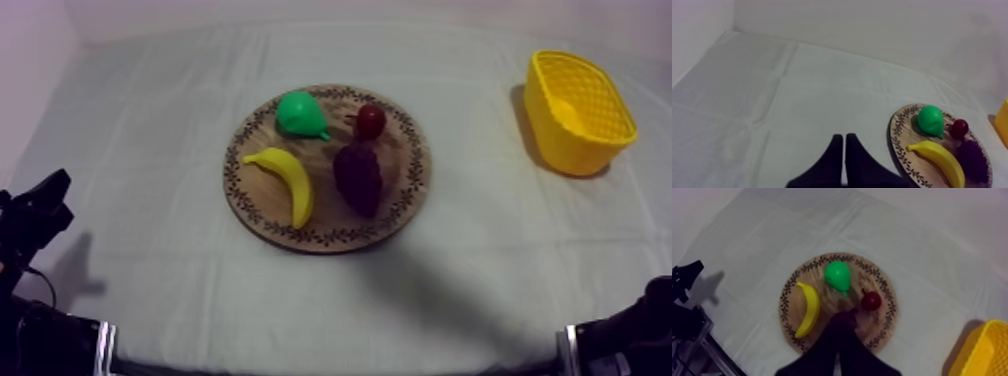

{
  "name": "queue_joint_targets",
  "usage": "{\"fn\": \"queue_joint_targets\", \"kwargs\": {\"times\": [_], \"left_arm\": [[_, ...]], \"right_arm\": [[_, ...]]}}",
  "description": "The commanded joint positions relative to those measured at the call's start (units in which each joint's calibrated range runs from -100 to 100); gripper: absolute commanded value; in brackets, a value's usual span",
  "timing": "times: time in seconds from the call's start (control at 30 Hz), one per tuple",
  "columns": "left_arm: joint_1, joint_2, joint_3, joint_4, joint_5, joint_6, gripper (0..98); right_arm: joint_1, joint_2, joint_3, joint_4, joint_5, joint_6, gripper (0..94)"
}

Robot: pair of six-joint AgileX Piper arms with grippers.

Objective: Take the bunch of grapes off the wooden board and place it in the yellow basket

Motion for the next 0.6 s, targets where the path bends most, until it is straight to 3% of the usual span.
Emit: {"fn": "queue_joint_targets", "kwargs": {"times": [0.0,0.4,0.57], "left_arm": [[0.00,0.00,-0.03,0.00,-0.03,-0.01,0.1],[0.00,0.00,-0.03,0.00,-0.03,-0.01,0.1],[0.00,0.00,-0.03,0.00,-0.03,-0.01,0.1]], "right_arm": [[-0.33,2.97,-3.31,0.52,3.20,-2.99,0.3],[-1.27,12.45,-5.65,4.67,5.01,-9.90,0.2],[-1.41,15.87,-3.88,4.95,5.17,-11.48,0.2]]}}
